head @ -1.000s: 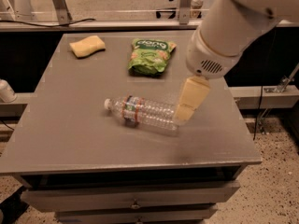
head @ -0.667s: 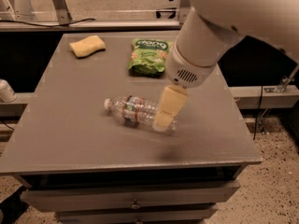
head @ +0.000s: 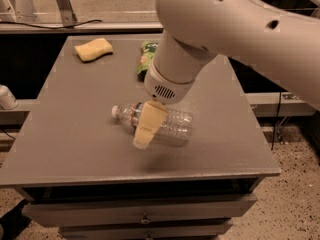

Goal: Place water bottle upright

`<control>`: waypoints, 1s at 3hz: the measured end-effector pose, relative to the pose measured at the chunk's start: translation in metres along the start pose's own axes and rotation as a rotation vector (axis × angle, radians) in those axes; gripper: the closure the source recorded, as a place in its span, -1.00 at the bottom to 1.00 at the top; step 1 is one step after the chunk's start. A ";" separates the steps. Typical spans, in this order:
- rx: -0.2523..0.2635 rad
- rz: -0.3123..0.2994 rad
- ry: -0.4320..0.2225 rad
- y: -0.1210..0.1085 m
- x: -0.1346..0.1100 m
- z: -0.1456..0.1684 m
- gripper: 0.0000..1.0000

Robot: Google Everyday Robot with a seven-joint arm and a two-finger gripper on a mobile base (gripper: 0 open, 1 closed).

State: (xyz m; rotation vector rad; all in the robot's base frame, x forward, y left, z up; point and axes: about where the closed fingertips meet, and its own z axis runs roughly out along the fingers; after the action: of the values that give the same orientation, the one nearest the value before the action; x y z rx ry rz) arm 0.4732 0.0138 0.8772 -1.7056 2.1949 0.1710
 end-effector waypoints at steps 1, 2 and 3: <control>-0.018 -0.014 0.000 0.006 -0.012 0.021 -1.00; -0.029 -0.037 0.023 0.008 -0.019 0.040 -1.00; -0.032 -0.044 0.043 0.002 -0.023 0.049 -0.65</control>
Offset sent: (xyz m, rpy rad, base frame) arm 0.0113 0.0467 -0.0547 -0.0511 0.0405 0.0690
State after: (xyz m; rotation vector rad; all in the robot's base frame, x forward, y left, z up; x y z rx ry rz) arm 0.4858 0.0504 0.8398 -1.7891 2.1943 0.1597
